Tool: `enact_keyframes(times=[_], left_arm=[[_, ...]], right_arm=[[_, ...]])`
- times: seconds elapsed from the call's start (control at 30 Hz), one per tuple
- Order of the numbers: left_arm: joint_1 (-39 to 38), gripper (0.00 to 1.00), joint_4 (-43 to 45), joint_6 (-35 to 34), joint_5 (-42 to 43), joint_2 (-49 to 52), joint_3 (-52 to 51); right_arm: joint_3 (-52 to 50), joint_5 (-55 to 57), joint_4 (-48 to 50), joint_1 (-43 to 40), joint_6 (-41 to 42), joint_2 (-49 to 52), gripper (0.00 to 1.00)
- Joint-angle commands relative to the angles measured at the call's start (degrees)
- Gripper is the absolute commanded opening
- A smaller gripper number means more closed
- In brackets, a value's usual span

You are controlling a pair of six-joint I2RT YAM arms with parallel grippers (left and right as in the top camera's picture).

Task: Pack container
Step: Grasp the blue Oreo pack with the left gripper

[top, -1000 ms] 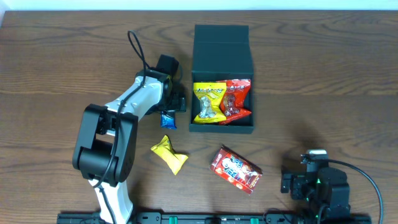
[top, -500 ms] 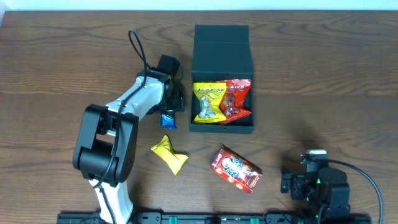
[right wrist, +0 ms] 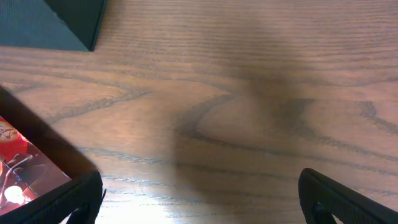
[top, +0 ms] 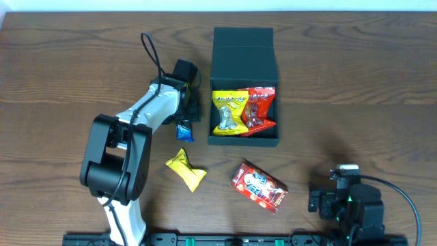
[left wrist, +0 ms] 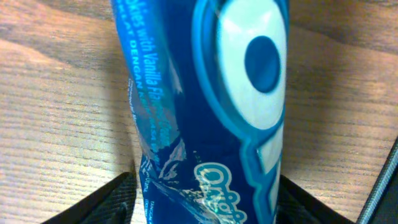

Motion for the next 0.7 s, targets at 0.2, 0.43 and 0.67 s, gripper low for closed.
enact_keyframes(times=[0.2,0.43,0.67], left_arm=[[0.0,0.61,-0.13,-0.26,-1.16,0.28,1.16],[0.0,0.59,-0.13,-0.24,-1.14,0.26,1.16],[0.0,0.53,-0.13,-0.26,-1.11,0.26,1.16]], right_arm=[[-0.24,-0.15,-0.2,-0.5,-0.66,-0.42,0.99],[-0.24,-0.15,-0.2,-0.5,-0.66,-0.42,0.99],[-0.24,-0.13,-0.2,-0.52,-0.66,-0.42,0.99]])
